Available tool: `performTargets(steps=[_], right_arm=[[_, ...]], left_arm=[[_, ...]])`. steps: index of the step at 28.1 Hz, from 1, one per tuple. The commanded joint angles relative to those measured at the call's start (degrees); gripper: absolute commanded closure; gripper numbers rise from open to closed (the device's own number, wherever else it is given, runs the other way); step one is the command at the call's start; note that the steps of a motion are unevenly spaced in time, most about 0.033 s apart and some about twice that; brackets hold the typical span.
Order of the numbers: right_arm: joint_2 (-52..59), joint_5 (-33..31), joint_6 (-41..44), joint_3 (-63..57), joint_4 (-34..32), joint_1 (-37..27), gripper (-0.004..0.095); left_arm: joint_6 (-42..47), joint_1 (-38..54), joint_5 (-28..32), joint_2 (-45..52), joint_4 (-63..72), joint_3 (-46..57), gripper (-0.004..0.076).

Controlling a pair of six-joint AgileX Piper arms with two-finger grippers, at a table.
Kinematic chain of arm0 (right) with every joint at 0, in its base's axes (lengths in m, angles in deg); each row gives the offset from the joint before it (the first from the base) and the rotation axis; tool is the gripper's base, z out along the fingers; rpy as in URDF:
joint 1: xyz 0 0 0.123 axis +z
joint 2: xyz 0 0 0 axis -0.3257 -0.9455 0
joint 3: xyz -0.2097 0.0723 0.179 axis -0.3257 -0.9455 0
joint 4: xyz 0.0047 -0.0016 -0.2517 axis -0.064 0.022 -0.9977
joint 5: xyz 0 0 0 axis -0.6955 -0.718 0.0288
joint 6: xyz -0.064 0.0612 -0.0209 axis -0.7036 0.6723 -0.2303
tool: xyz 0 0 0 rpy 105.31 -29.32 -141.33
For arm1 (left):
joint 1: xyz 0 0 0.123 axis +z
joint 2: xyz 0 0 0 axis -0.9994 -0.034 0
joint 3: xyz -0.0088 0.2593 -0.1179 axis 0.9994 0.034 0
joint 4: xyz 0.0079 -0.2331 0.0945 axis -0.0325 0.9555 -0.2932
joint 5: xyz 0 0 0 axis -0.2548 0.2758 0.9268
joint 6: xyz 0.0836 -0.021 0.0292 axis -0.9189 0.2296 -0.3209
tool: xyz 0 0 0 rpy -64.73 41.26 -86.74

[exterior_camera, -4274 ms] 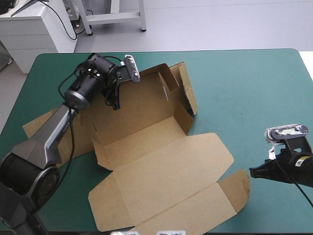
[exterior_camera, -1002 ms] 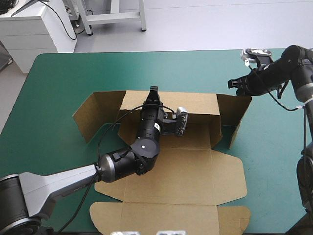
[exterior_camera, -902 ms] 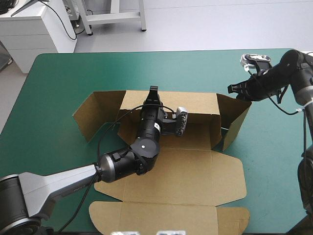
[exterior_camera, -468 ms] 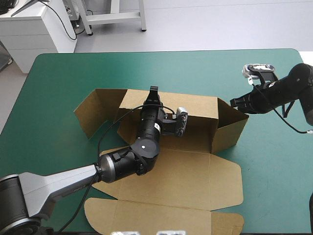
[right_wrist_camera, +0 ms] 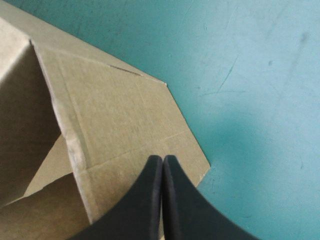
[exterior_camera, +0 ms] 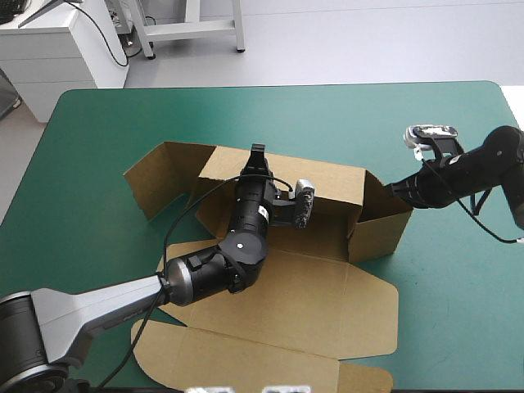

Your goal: Fold the box

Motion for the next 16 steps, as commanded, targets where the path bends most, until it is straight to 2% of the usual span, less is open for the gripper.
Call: performTargets(steps=[1, 8, 16], right_arm=[[4.68, -1.29, -1.31, -1.75, 1.88, -0.38, 0.0924], [10.12, -0.1, -2.0, -6.7, 2.29, -0.38, 0.0924], [10.56, 3.07, -2.81, -8.06, 2.8, -0.38, 0.0924]], left_arm=[[-0.1, -0.25, -2.95, 2.48, -3.05, -1.17, 0.0731], [-0.1, -0.25, -2.95, 2.48, -3.05, -1.17, 0.0731], [-0.1, -0.25, -2.95, 2.48, -3.84, -1.17, 0.0731]])
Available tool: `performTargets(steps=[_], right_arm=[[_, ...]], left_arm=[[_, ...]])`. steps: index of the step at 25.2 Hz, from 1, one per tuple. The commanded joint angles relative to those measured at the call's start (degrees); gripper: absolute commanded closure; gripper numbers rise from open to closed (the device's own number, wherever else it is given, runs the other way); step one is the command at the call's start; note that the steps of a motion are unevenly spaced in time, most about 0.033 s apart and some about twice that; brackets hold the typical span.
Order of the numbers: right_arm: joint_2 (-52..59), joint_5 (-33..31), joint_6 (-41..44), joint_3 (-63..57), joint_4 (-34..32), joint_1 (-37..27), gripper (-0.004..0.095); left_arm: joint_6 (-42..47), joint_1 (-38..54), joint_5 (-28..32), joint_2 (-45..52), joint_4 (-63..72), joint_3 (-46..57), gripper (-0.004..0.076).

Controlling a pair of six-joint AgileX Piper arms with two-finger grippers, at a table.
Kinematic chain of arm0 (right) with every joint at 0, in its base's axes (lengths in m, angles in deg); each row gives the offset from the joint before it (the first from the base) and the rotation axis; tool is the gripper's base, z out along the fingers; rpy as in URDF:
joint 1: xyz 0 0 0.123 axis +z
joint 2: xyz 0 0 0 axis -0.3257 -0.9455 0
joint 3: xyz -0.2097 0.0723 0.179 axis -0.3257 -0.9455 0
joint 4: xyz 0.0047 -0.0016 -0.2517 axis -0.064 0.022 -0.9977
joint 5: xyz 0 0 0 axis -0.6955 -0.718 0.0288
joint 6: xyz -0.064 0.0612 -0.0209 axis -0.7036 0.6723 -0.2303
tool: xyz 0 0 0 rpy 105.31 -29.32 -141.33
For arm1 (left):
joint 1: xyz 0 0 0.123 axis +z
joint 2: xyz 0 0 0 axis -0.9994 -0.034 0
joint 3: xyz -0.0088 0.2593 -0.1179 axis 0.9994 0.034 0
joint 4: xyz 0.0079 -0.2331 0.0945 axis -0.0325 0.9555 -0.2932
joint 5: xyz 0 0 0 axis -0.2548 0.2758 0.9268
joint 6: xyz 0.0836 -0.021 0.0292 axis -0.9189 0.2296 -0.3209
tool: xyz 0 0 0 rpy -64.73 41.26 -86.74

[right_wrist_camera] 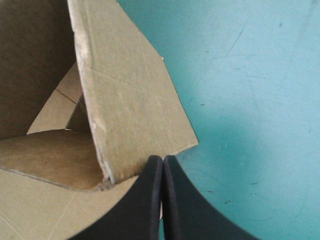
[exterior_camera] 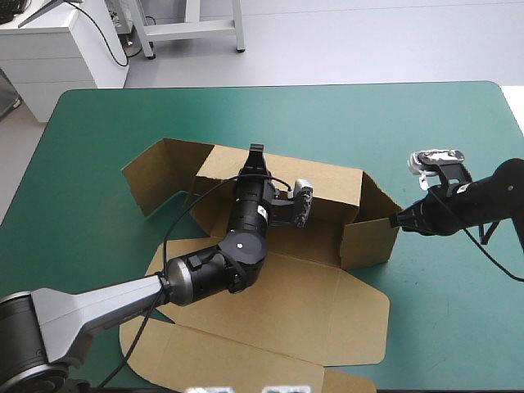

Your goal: Fold the box

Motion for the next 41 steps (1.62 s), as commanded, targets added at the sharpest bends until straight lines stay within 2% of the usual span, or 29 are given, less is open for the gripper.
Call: performTargets(steps=[1, 6, 16, 25, 27, 31, 33, 38, 41], right_arm=[[1.46, 2.1, -0.91, 1.02, 3.15, -0.2, 0.0924], [1.37, 3.65, -1.26, 1.02, 3.15, -0.2, 0.0924], [-2.44, 6.49, -4.02, 1.14, 6.37, -0.2, 0.0924], [-2.56, 9.53, -4.37, 1.14, 6.33, -0.2, 0.0924], [-2.56, 8.51, -3.51, 2.3, 6.21, -0.2, 0.0923], [-2.56, 1.66, -1.02, 8.46, 5.7, -0.2, 0.0923], [-2.56, 0.36, 0.37, 13.37, 5.21, -0.2, 0.0923], [-6.3, -3.74, 5.63, 25.42, -1.49, -0.2, 0.0923], [-9.99, -3.65, 6.63, 29.65, -2.51, -0.2, 0.0923]], left_arm=[[0.1, -0.25, -2.25, 2.48, -4.32, -1.32, 0.0731], [0.2, -0.25, -2.25, 2.48, -9.34, -1.56, 0.0731], [2.51, 4.29, -1.59, 2.48, -9.38, -2.62, 0.0731], [2.85, 4.52, -1.29, 2.48, -9.26, -2.62, 0.0731], [2.85, 4.52, -1.29, 2.48, -9.14, -2.62, 0.0731], [2.85, 4.52, -1.29, 2.48, -8.85, -2.62, 0.0731], [2.85, 4.52, -1.29, 2.48, -8.85, -2.62, 0.0731], [2.85, 4.52, -1.29, 2.48, -8.76, -2.62, 0.0731], [2.85, 4.52, -1.2, 2.48, -8.76, -2.62, 0.0731]])
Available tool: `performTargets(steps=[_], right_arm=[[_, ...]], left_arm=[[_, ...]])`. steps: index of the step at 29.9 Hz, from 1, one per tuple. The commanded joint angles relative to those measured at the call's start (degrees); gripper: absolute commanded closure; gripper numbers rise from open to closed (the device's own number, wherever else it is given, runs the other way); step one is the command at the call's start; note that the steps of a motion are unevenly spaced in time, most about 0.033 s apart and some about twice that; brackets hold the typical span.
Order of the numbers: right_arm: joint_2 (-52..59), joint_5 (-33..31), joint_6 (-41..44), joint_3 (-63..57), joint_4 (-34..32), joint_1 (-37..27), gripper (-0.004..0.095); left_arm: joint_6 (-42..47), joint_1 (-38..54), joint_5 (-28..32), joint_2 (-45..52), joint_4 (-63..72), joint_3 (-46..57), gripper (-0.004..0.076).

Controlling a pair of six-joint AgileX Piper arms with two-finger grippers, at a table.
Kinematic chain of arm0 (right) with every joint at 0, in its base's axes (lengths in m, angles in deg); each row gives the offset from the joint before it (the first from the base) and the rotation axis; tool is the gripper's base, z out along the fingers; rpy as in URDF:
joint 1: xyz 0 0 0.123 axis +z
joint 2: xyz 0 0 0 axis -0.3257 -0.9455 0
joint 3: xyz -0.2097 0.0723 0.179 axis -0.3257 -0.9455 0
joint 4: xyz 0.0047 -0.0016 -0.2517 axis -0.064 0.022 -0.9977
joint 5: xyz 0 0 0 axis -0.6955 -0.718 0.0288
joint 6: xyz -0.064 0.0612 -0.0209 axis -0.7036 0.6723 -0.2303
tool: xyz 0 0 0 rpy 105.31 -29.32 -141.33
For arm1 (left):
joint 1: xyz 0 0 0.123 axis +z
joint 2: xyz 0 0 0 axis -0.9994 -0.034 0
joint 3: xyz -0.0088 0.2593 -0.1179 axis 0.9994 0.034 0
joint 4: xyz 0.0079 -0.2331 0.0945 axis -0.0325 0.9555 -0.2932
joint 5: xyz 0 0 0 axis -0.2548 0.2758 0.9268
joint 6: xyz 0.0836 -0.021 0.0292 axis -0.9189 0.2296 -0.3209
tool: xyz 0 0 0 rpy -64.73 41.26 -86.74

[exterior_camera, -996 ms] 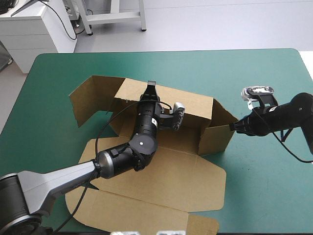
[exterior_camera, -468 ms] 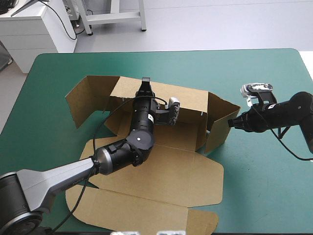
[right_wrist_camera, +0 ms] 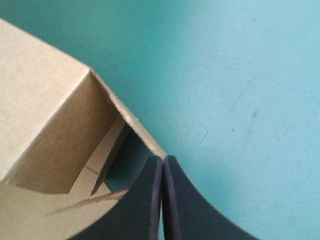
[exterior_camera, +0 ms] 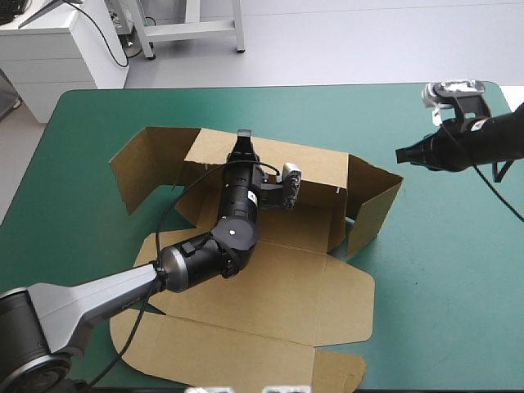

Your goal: Fold the box

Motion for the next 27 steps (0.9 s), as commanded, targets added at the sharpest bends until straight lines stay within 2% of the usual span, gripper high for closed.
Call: performTargets(steps=[1, 8, 13, 21, 27], right_arm=[[-3.19, -0.25, 1.42, 5.69, -0.23, -0.2, 0.0924], [-10.36, -0.25, 1.42, 6.42, 1.76, -0.2, 0.0923], [-10.95, -0.25, 0.76, 6.32, 4.1, -0.2, 0.0923], [-10.95, -0.25, 0.63, 4.97, 4.01, -0.1, 0.0923], [-10.95, -0.25, 0.51, 4.85, 4.17, -0.1, 0.0923]], left_arm=[[0.75, -0.05, -1.87, 2.65, -3.28, -1.99, 0.0731], [0.75, -0.05, -0.92, 2.65, -3.39, -1.99, 0.0731], [0.96, 0.26, -0.78, 2.65, -3.27, -1.99, 0.0731], [0.96, 0.26, -0.67, 2.65, -2.58, -1.99, 0.0731], [0.96, 0.26, -4.85, 1.36, -2.49, -2.01, 0.0731]])
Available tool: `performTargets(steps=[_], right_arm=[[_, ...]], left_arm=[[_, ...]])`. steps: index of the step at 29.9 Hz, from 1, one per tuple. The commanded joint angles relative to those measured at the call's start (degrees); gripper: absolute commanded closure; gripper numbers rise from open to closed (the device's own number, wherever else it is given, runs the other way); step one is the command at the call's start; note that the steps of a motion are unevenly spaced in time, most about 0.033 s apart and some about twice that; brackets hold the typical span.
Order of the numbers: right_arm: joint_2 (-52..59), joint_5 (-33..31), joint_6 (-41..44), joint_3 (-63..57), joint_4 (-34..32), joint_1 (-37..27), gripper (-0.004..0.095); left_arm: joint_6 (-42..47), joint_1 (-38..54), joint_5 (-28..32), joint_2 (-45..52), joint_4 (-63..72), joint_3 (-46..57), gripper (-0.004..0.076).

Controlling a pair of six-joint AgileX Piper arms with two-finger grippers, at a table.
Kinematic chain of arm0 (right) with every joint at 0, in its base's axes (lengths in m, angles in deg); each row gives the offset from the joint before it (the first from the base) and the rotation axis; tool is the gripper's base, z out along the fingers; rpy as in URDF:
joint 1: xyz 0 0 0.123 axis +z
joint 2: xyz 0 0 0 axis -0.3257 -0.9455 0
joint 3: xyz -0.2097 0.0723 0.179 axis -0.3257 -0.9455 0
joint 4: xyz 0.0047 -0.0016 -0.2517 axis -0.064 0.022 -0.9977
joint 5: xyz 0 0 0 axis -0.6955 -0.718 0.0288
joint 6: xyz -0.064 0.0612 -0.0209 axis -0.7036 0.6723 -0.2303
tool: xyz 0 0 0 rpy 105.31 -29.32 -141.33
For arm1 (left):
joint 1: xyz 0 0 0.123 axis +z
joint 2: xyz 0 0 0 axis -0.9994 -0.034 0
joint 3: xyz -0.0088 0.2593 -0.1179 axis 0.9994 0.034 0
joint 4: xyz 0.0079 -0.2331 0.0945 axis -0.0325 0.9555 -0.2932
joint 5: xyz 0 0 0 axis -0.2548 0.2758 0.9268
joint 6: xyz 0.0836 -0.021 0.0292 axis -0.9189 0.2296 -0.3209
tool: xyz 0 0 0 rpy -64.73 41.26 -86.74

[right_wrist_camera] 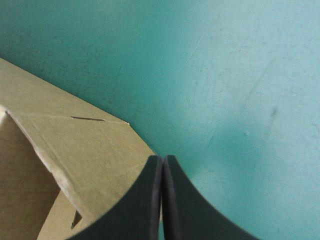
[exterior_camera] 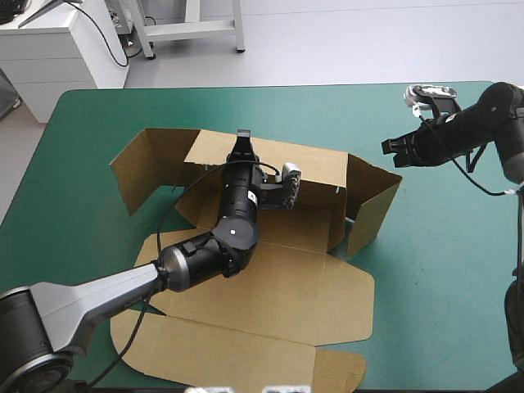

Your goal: Fold the box

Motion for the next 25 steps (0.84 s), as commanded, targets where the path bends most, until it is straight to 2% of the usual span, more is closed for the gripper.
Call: performTargets(steps=[1, 13, 25], right_arm=[[2.46, -0.05, -0.77, 1.48, 1.91, -0.1, 0.0923], [2.39, 2.07, -0.98, 1.48, 2.77, -0.1, 0.0923], [2.01, 4.39, -0.98, 1.48, 2.77, -0.1, 0.0923]], left_arm=[[0.86, 0.19, -5.09, 1.37, -3.02, -1.91, 0.0731], [0.85, 0.19, -9.48, -1.59, -2.63, -5.72, 0.0731], [0.55, 0.24, -10.85, -1.71, 0.37, -8.72, 0.0731]])
